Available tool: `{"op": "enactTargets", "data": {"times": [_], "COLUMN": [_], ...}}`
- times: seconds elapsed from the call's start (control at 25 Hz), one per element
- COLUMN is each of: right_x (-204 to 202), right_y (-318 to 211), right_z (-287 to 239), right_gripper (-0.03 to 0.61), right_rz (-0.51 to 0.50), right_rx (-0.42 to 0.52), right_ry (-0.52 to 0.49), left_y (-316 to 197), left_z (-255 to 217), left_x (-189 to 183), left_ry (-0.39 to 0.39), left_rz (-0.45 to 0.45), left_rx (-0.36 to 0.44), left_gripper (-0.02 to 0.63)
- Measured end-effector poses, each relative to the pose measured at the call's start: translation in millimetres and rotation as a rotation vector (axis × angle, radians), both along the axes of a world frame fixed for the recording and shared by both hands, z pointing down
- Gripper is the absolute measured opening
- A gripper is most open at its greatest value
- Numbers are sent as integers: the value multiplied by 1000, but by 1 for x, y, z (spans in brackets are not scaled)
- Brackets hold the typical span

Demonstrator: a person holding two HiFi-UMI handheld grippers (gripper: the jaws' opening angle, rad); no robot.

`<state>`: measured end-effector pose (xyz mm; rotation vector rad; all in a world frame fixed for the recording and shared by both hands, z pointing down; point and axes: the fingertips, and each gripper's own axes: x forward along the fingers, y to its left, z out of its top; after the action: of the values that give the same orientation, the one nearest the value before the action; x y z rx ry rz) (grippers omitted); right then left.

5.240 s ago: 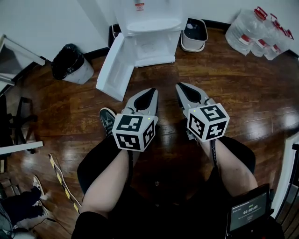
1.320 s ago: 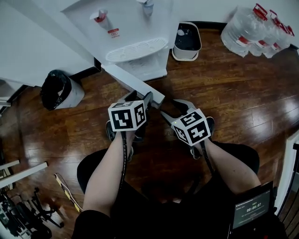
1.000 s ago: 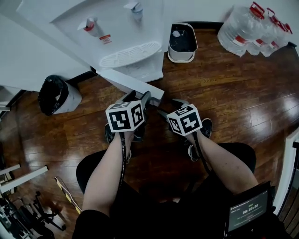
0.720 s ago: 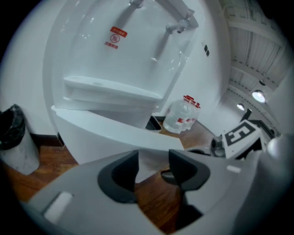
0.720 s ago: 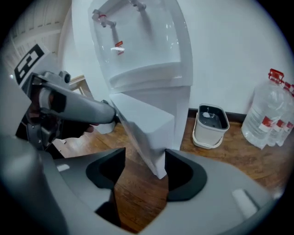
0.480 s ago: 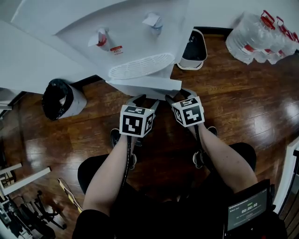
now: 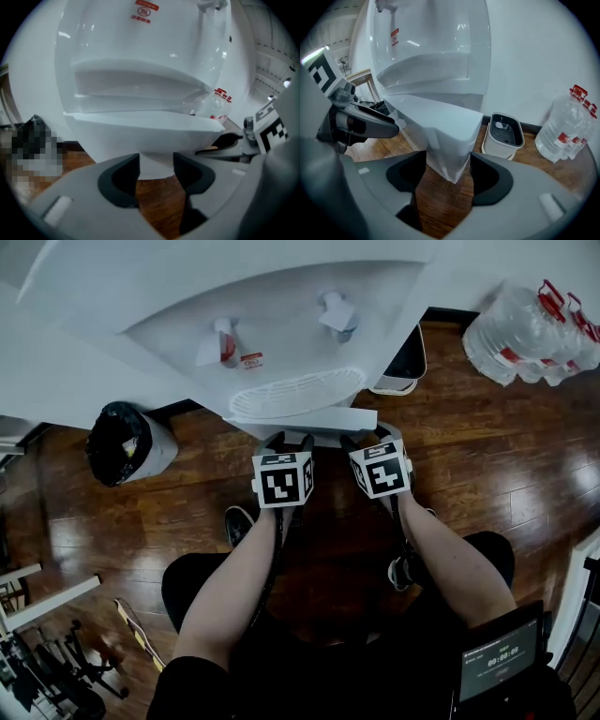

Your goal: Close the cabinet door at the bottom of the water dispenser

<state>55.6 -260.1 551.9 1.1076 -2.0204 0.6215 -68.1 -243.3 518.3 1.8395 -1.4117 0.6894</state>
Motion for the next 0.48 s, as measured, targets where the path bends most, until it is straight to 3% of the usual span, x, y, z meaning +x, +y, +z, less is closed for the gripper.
{"op": "enactTargets", "data": {"times": [0.48], "right_x": [-9], "right_y": [-19], "right_z": [-17], "right_gripper": [282], "right_rz": [-36], "right_rx": [56], "right_ry": [26], "left_y": [-5], "left_z": [-14], "left_x": [-2], "left_ry": [49], "left_rz": [1], "left_rx": [-21], "left_gripper": [239]}}
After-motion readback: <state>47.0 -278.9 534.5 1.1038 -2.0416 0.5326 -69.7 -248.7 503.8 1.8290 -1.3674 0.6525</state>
